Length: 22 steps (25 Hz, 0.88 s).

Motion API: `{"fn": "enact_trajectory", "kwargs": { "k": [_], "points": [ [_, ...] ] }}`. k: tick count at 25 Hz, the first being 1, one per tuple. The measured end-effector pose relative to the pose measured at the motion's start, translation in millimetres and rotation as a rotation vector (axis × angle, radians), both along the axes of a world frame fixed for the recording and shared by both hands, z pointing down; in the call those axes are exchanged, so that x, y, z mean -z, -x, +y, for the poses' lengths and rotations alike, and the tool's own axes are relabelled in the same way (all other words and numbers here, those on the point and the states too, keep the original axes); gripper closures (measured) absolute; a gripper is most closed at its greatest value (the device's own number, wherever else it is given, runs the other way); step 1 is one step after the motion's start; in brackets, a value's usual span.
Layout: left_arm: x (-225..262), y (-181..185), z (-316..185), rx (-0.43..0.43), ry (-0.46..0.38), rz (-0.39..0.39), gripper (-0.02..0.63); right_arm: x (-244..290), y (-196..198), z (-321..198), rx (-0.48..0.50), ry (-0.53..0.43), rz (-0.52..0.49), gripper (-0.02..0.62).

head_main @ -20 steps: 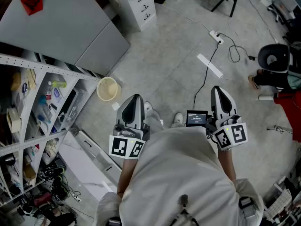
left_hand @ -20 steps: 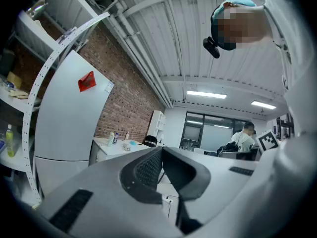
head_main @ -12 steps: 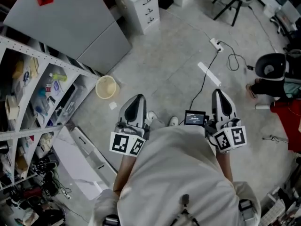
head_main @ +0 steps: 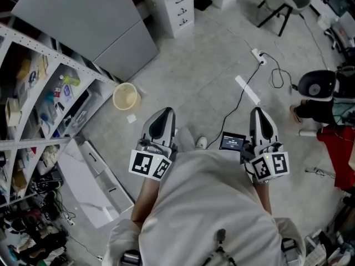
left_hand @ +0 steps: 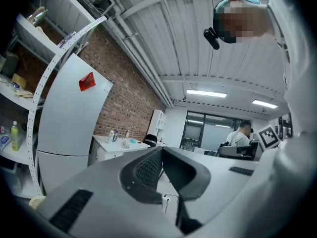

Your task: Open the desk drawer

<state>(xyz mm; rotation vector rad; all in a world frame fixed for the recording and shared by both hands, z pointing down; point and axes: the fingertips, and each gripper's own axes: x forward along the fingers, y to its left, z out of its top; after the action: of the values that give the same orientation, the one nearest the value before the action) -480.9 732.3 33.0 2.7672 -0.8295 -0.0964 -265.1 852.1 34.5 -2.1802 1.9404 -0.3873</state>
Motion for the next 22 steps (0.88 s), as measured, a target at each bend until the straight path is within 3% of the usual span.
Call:
{"fn": "enact_trajectory", "kwargs": {
  "k": [9, 22],
  "points": [
    [-11, -26, -32, 0.013, 0.012, 0.005, 0.597, -20, -39, -17, -0.043, 0.040, -0.036, 0.568],
    [-20, -102, -196, 0.008, 0.019, 0.047, 0.597, -19, -102, -192, -0.012, 0.064, 0.004, 0.568]
  ]
}}
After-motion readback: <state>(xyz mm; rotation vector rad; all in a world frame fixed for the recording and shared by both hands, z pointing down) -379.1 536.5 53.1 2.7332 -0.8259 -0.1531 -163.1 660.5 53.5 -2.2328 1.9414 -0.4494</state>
